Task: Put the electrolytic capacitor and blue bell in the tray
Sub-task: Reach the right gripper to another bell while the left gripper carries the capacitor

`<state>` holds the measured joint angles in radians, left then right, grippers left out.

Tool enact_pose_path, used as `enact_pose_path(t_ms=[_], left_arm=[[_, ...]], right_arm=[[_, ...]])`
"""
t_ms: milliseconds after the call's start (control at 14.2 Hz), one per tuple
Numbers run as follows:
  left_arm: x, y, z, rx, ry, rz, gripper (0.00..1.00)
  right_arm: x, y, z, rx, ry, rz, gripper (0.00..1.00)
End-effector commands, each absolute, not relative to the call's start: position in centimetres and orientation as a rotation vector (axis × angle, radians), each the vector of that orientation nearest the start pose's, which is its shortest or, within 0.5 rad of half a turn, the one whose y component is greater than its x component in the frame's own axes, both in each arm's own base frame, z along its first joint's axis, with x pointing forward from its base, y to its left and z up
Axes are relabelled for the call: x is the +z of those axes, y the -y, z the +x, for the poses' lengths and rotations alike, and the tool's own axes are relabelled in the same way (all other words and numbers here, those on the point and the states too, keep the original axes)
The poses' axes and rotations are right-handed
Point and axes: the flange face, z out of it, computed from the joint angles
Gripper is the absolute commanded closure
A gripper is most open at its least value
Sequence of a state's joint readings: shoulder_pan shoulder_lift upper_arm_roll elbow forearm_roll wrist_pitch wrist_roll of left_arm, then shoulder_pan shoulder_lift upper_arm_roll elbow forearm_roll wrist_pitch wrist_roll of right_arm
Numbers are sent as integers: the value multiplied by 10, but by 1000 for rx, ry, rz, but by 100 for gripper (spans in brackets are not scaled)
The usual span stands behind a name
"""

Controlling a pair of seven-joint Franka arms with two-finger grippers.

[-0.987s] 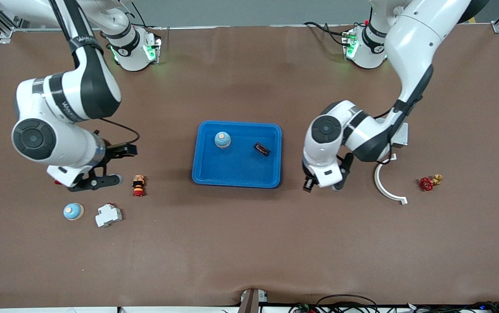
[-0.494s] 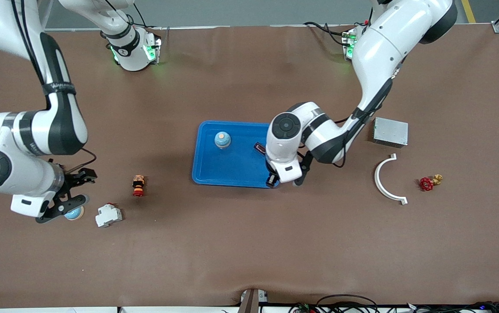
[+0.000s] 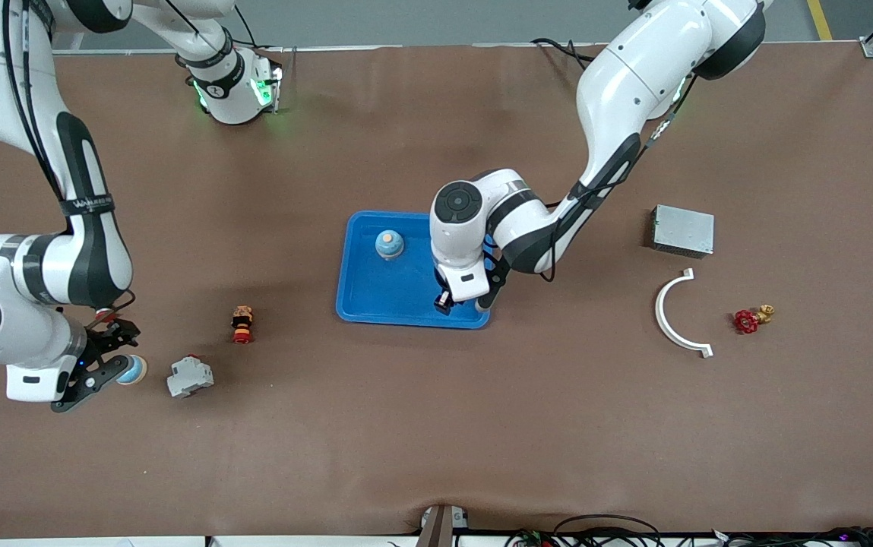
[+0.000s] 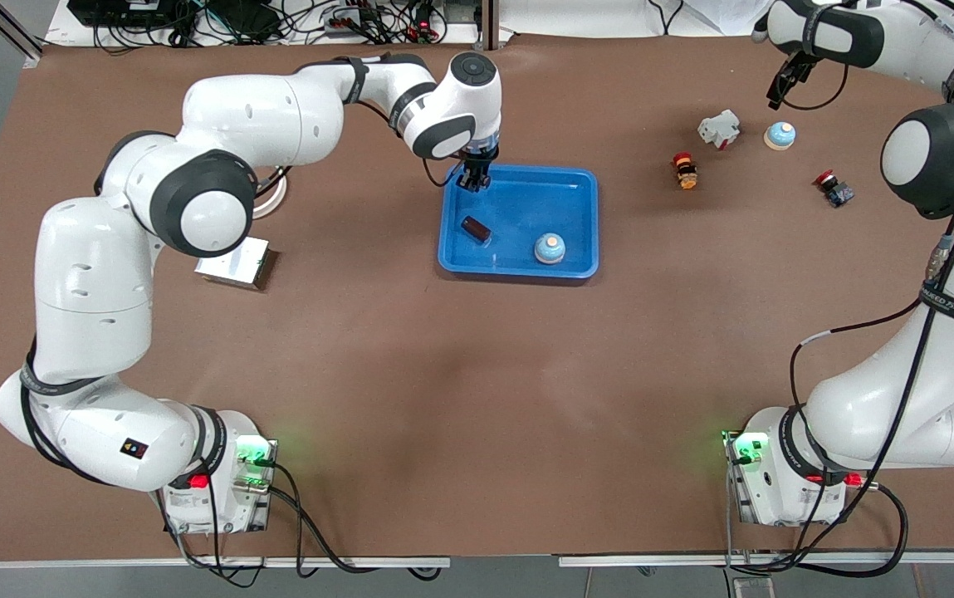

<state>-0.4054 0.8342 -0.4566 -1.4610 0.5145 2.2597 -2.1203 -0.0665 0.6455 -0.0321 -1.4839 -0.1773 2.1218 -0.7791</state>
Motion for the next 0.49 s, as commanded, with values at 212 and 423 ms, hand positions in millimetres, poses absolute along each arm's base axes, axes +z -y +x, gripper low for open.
enact_pose_path(t_ms=[212, 423], left_arm=[[233, 493, 537, -147, 1712, -2683, 0], [263, 466, 555, -195, 1710, -2616, 0]], right_arm=[[241, 117, 711, 154, 1361, -2967, 0], [219, 122, 706, 190, 1338, -2951, 0]])
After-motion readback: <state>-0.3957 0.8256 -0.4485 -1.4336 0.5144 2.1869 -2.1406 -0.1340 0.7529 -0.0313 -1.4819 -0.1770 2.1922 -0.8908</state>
